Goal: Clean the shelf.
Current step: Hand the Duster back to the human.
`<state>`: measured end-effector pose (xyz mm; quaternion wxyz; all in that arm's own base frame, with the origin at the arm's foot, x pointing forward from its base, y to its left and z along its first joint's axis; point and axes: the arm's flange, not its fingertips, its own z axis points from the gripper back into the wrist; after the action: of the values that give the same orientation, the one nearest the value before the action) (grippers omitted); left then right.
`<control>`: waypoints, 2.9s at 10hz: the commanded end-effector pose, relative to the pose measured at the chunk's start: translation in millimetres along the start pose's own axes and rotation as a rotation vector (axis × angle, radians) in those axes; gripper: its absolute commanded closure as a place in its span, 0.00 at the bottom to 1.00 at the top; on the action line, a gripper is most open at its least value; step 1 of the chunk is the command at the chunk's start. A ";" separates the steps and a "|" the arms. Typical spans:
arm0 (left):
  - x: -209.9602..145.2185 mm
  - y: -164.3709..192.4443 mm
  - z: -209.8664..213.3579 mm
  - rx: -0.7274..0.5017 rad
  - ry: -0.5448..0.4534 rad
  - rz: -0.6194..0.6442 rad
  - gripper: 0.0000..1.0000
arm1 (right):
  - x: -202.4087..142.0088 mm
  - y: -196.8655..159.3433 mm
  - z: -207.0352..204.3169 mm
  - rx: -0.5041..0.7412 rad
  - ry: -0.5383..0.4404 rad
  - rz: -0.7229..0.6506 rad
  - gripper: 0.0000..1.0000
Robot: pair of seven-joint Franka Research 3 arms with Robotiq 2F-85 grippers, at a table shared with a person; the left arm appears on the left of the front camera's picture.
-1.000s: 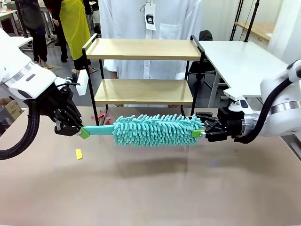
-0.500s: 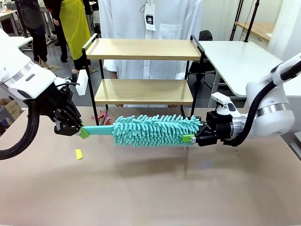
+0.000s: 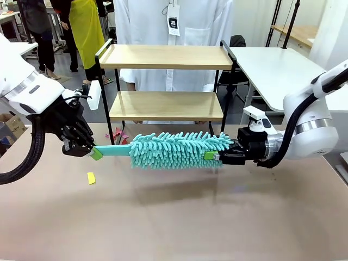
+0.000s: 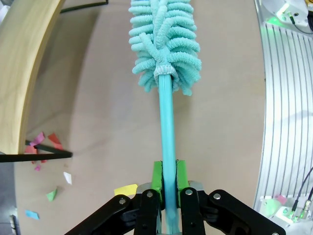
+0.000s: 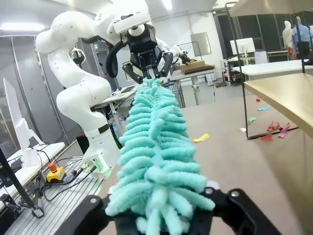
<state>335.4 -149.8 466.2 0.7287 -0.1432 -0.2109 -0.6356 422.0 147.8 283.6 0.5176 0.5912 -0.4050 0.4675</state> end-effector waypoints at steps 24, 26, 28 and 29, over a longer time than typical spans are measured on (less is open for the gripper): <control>-138.0 4.7 119.7 0.237 -0.461 0.293 0.00 | 1.0 -0.7 0.6 -0.001 0.000 0.004 1.00; -129.4 26.0 149.2 0.228 -0.395 0.283 0.00 | 14.8 3.6 4.0 0.002 -0.006 -0.002 0.84; -129.4 26.0 149.2 0.228 -0.395 0.283 0.00 | 59.2 22.8 9.5 -0.027 -0.014 0.038 0.84; -129.4 26.0 149.2 0.228 -0.395 0.283 0.00 | 88.2 35.2 14.6 -0.057 -0.022 0.060 0.84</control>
<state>329.0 35.8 533.5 0.7722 -0.2054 -0.3926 -0.4553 423.8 136.6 340.5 0.5068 0.5746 -0.4277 0.4796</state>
